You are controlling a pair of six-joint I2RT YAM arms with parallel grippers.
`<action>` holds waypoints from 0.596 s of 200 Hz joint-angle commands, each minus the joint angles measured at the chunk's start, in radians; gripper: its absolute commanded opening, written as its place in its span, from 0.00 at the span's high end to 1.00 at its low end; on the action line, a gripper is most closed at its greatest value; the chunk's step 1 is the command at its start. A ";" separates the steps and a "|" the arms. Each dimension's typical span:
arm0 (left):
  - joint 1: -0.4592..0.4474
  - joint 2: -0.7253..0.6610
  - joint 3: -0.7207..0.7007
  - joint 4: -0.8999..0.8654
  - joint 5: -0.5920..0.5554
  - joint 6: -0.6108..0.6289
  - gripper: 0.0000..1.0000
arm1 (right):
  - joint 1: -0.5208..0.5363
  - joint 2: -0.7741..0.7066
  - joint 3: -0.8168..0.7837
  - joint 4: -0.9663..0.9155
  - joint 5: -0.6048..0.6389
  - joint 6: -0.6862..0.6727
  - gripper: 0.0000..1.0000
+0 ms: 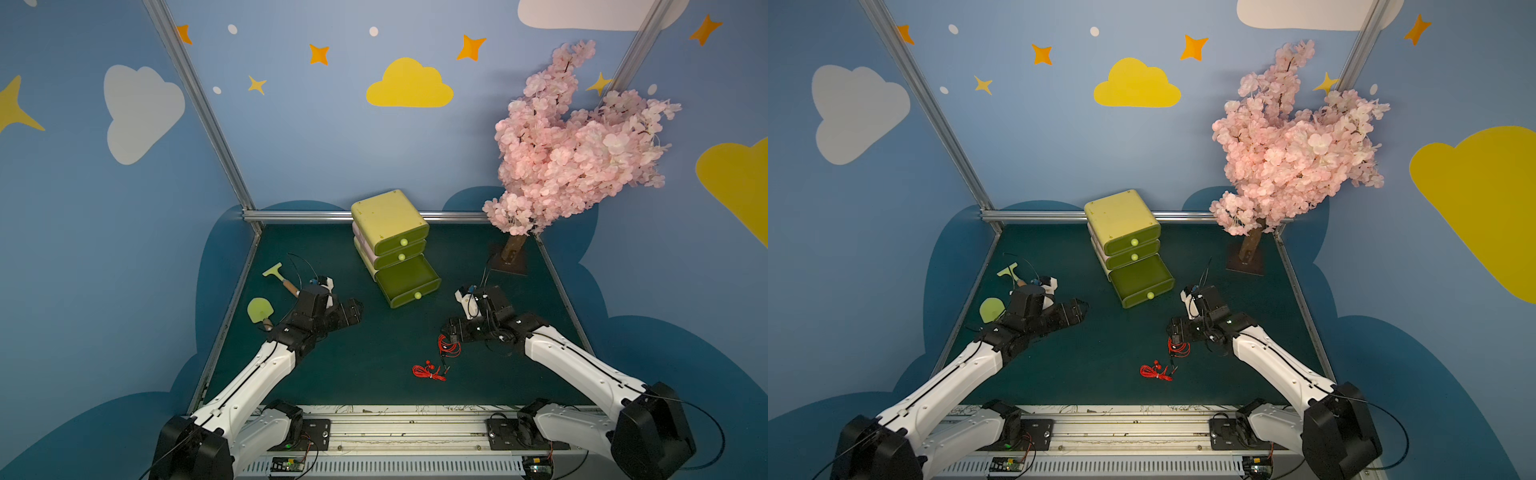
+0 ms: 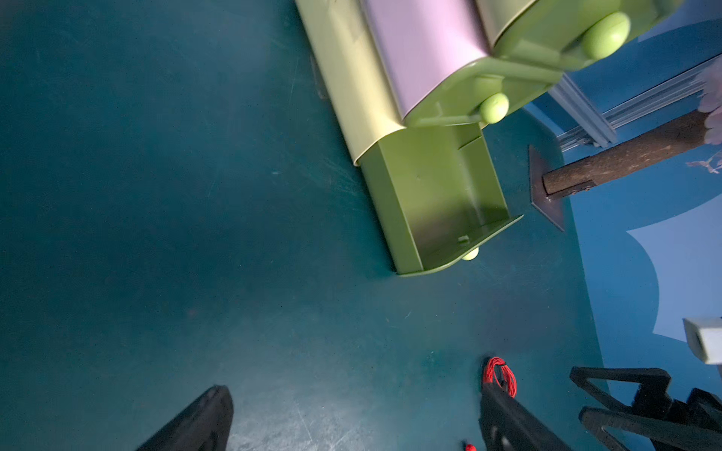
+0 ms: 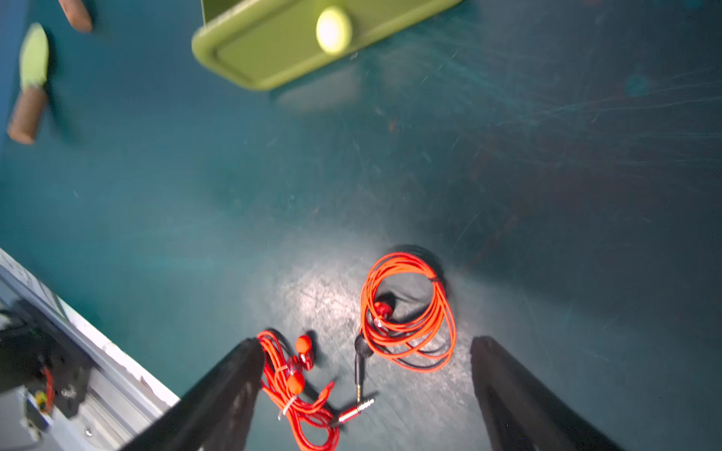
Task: Place the wired earphones into the drawer by color
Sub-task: Open the drawer in the storage box, then pick up the wired earphones from the center of the board.
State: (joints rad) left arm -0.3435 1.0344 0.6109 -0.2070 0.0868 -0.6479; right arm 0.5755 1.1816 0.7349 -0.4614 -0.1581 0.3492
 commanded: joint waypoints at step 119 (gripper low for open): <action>-0.005 -0.040 -0.026 0.005 -0.020 -0.028 0.00 | 0.141 0.292 0.134 -0.039 0.083 -0.017 0.31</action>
State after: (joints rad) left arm -0.3481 1.0218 0.5922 -0.1883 0.0788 -0.6785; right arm 0.7109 1.4330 0.8299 -0.4984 -0.0860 0.3424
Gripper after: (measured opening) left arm 0.999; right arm 0.710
